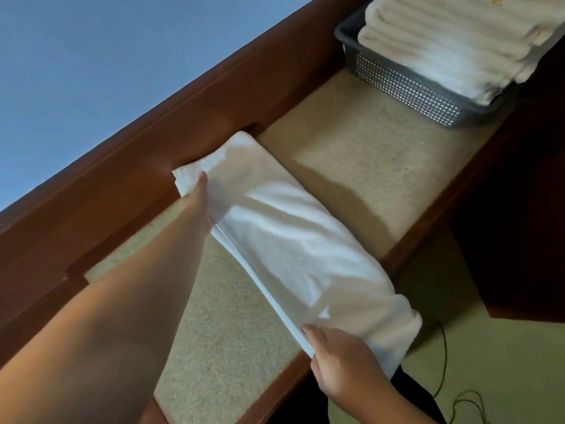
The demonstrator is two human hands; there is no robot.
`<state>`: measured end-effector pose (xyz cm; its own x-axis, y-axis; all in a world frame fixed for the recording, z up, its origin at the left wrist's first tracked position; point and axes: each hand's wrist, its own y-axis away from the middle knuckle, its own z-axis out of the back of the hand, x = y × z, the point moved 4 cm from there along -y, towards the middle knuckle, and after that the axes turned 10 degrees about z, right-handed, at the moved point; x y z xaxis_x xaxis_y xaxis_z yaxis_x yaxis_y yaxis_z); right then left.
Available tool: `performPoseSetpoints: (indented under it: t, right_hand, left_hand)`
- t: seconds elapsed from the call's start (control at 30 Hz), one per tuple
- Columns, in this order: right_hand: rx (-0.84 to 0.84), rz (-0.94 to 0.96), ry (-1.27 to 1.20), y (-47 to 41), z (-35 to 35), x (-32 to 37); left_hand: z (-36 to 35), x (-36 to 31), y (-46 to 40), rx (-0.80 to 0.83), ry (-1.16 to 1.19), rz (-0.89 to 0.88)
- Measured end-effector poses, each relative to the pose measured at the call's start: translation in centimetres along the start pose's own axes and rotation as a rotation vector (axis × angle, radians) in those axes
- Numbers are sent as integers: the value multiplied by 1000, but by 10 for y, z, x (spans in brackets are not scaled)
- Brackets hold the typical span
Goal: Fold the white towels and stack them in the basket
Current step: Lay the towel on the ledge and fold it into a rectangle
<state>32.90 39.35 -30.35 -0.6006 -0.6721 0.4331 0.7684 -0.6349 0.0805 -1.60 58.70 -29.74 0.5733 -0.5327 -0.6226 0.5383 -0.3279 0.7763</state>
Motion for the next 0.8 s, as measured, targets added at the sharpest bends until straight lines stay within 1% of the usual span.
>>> performPoseSetpoints:
  t: [0.03,0.07,0.1,0.17,0.2,0.23,0.3,0.37,0.4,0.43,0.47,0.53,0.57,0.6,0.67,0.7,0.77,0.8]
  right_hand:
    - [-13,18,10,2,3,1]
    - [-45,48,15,3,7,3]
    - [-89,77,28,5,10,4]
    - [-127,104,28,8,12,2]
    - [-136,111,30,8,10,2]
    - [-123,117,30,9,7,0]
    - [-6,125,-33,12,-4,-3]
    - [99,116,-156,15,-11,-7]
    - [92,103,-220,17,-10,-10]
    - [15,76,-266,18,-3,-16]
    - [-105,18,-290,19,5,-24]
    - [-339,-173,-275,24,26,-52]
    - [-417,-283,-270,28,37,-68]
    - [-460,-394,-276,32,45,-85]
    - [-468,-564,-290,34,58,-118]
    - [-425,-604,-299,32,63,-133]
    - [-267,-665,-389,26,63,-158]
    - [-168,-673,-488,23,62,-168]
  left_hand:
    - [4,-3,-10,-64,-17,-46]
    - [7,-11,-16,-95,6,-103]
    - [9,-16,-22,-100,53,-148]
    - [11,-18,-32,-128,133,-179]
    - [13,-21,-32,-126,118,-194]
    - [15,-16,-38,-131,90,-186]
    - [18,-3,-44,-143,31,-135]
    - [25,10,-53,-143,-52,-100]
    - [27,16,-51,-145,-84,-85]
    - [27,24,-43,-146,-104,-63]
    - [26,34,-30,-148,-129,-28]
    - [19,65,9,-118,-215,29]
    - [18,86,29,-95,-290,59]
    - [18,109,49,-77,-379,77]
    - [17,155,84,-20,-478,76]
    - [16,177,102,5,-488,75]
    - [16,216,127,42,-465,103]
    - [16,234,140,16,-452,122]
